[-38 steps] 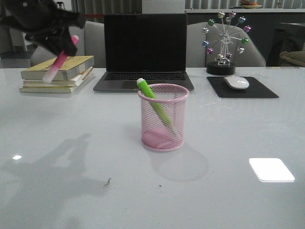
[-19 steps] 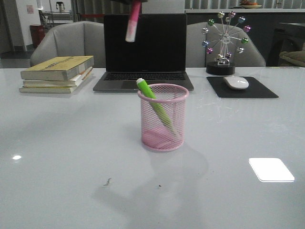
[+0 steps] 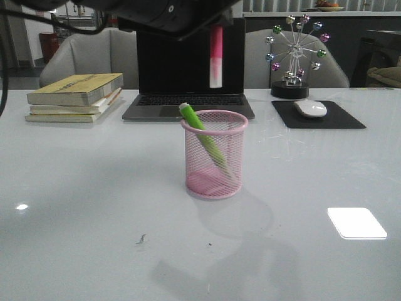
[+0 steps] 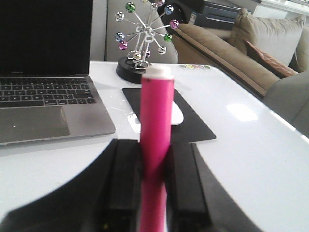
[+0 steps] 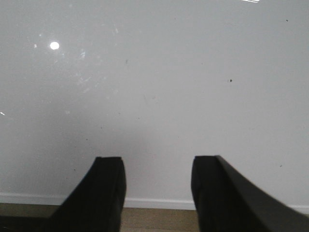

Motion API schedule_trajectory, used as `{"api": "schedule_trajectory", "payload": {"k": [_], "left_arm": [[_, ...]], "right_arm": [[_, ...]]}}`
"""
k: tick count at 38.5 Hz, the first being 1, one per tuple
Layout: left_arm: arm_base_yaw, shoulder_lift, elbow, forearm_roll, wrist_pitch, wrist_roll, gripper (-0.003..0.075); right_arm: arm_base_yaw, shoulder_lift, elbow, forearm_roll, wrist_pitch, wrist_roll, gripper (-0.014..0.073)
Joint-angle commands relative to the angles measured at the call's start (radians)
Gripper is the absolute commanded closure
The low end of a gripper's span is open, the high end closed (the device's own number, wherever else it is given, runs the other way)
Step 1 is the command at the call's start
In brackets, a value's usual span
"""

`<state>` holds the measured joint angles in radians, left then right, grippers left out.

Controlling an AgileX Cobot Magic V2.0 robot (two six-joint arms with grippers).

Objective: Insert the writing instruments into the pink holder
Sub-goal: 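Lower the pink highlighter into the holder and open the left gripper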

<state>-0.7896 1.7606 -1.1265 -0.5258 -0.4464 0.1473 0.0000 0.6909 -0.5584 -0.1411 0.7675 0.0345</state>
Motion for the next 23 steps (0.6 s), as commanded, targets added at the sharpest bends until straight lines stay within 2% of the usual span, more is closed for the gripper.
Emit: {"api": "schedule_trajectory", "payload": {"k": [1, 17, 23], "left_arm": [[-0.021, -0.052, 0.025, -0.006, -0.164, -0.013, 0.0629], [-0.024, 0.068, 0.074, -0.002, -0.279, -0.045, 0.0629], [-0.024, 0.069, 0.074, 0.002, -0.274, -0.045, 0.0623]], "right_arm": [[-0.005, -0.004, -0.028, -0.023, -0.048, -0.009, 0.0160], [-0.005, -0.004, -0.028, -0.023, -0.048, -0.009, 0.0160], [-0.005, -0.004, -0.028, -0.023, -0.048, -0.009, 0.0160]]}}
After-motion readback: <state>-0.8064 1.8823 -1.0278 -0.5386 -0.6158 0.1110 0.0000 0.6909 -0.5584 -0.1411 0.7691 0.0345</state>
